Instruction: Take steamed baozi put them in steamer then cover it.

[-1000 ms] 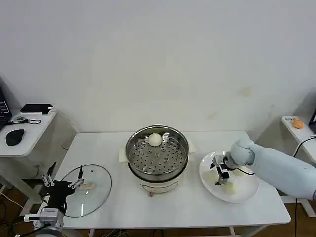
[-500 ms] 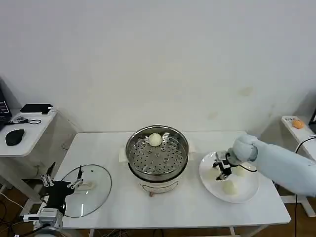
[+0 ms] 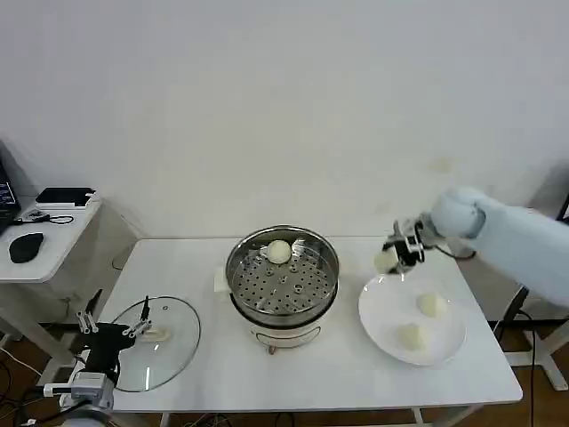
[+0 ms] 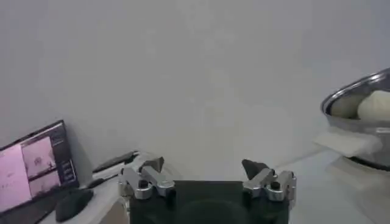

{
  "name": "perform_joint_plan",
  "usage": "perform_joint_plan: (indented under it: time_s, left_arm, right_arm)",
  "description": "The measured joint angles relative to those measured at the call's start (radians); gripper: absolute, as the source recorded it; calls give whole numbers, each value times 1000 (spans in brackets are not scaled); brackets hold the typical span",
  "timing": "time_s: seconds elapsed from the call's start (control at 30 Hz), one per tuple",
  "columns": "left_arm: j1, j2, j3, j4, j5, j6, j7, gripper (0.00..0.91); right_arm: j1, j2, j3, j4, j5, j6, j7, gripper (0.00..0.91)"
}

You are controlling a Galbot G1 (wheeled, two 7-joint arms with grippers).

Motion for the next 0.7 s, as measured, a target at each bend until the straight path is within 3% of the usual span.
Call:
perform_joint_plan:
  time_s: [0.4,0.7]
  left_arm:
    - [-16,-8,-2,11,0,-3,-2,907]
    - [-4,-6,-27,2,-2,-16,-2,907]
  right_arm:
    - [95,297,-83,-47,252,-160,97,655]
    - [42,470,-113,-134,355,-241,152,655]
